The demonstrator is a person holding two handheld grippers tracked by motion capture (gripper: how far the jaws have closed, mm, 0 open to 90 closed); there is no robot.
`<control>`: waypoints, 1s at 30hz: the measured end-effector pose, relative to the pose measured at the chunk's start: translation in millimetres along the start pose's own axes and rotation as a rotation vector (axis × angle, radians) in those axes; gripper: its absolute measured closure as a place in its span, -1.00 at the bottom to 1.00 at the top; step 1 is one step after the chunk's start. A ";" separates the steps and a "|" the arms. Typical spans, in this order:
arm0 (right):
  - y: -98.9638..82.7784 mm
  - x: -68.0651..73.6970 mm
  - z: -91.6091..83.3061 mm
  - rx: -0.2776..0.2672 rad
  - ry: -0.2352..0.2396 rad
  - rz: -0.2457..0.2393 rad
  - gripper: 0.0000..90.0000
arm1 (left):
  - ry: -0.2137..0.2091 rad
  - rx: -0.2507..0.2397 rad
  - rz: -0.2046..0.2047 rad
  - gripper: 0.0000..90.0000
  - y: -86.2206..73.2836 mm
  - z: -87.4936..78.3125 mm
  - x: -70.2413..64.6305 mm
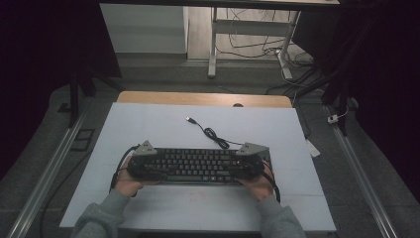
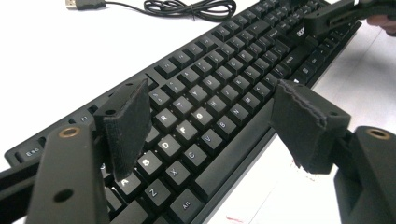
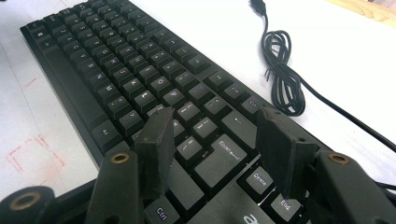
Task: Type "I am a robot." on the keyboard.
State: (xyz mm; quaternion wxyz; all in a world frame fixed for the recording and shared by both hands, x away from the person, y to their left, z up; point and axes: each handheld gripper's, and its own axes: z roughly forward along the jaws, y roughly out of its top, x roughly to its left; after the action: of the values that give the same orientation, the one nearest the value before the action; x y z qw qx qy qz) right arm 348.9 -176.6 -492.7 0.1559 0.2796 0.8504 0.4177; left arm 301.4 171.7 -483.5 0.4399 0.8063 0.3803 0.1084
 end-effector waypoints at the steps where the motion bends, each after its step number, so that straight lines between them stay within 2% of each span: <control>1: 0.0 0.0 0.1 0.001 0.000 0.000 0.04 | 0.001 -0.003 -0.004 -0.34 0.2 -0.9 0.5; 5: -0.2 -0.1 0.3 0.002 0.000 0.000 0.04 | 0.013 -0.011 -0.021 -0.31 -0.1 -3.1 3.5; 9: -0.3 -0.4 0.1 0.002 -0.002 0.001 0.04 | 0.050 0.005 -0.039 -0.27 -1.8 -3.2 8.1; 17: -0.5 -0.6 0.3 0.005 -0.003 0.001 0.04 | 0.071 0.025 -0.058 0.02 -4.4 -4.1 14.8; 20: -0.5 -0.3 0.4 0.006 -0.002 0.002 0.04 | 0.076 0.035 -0.060 0.16 -5.8 -3.7 17.0; 26: -0.4 -0.2 0.3 0.009 -0.002 0.000 0.04 | 0.089 0.055 -0.075 0.63 -10.7 -1.9 24.4; 30: -0.6 -0.3 0.8 0.009 -0.002 0.002 0.04 | 0.096 0.072 -0.072 0.90 -12.3 -1.0 26.6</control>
State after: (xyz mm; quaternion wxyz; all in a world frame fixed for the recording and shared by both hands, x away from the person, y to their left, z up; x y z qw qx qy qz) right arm 349.4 -176.6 -493.6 0.1551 0.2813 0.8518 0.4139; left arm 312.9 195.1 -496.8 0.3955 0.8014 0.4332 0.1172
